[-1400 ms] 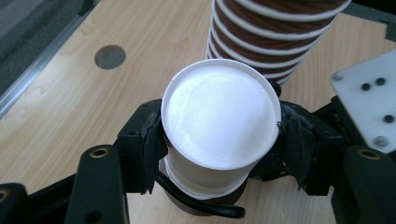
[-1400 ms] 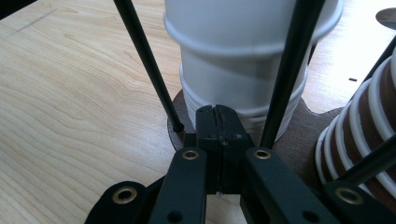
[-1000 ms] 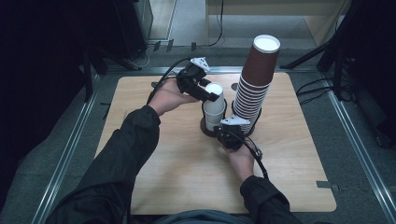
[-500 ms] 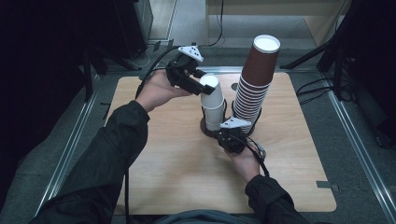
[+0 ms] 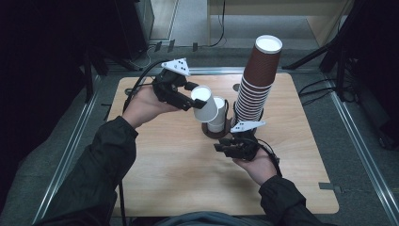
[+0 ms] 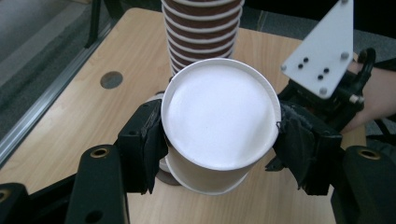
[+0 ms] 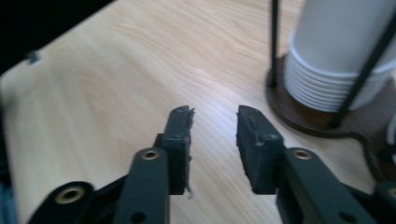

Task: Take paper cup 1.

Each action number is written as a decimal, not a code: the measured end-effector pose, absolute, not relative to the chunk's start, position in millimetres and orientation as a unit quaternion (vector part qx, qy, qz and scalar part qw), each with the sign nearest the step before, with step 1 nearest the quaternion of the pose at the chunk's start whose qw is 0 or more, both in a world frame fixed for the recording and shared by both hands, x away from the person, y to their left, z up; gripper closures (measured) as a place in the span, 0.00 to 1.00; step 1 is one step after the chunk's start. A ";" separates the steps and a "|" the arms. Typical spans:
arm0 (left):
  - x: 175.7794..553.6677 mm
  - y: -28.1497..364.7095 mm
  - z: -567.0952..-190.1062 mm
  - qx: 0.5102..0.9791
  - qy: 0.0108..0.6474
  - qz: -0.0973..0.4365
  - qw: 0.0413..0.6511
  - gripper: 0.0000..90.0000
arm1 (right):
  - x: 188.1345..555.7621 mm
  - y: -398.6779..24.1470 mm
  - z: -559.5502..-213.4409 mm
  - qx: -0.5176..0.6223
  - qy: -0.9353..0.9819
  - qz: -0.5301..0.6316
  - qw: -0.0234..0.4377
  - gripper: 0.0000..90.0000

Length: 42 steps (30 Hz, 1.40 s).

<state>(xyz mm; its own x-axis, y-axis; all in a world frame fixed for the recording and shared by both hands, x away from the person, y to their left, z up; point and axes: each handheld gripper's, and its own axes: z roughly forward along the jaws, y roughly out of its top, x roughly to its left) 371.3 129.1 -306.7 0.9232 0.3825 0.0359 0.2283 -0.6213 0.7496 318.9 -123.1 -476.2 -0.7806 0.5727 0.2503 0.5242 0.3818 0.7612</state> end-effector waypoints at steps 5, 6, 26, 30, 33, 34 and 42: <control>361.4 137.8 -315.1 0.897 0.177 0.087 0.395 0.40 | 314.9 -123.0 -473.8 0.293 0.845 0.447 0.017 0.57; 359.2 140.3 -317.2 0.896 0.179 0.088 0.397 0.40 | 314.0 -122.9 -474.2 0.288 0.849 0.443 0.015 0.55; 328.5 158.5 -386.6 0.890 0.203 0.054 0.404 0.40 | 312.8 -130.2 -476.9 0.232 0.866 0.442 0.001 0.43; 328.5 157.9 -395.2 0.894 0.200 0.054 0.398 0.40 | 316.7 -125.0 -481.3 0.224 0.873 0.433 -0.002 0.41; 328.4 159.3 -401.2 0.889 0.205 0.050 0.406 0.40 | 318.5 -125.0 -480.1 0.223 0.870 0.440 -0.008 0.40; 328.3 159.2 -403.1 0.893 0.202 0.050 0.400 0.40 | 318.7 -125.5 -479.3 0.223 0.869 0.442 -0.008 0.40; 326.6 151.7 -419.1 0.900 0.194 0.040 0.388 0.40 | 320.8 -128.2 -474.5 0.217 0.863 0.455 -0.015 0.35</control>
<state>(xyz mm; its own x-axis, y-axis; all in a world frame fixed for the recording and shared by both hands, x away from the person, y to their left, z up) 326.6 151.7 -419.1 0.9218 0.3795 -0.0788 0.3176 -0.6232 0.7146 320.8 -128.2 -474.5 -0.9051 0.3617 0.2237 0.3889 0.4908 0.7797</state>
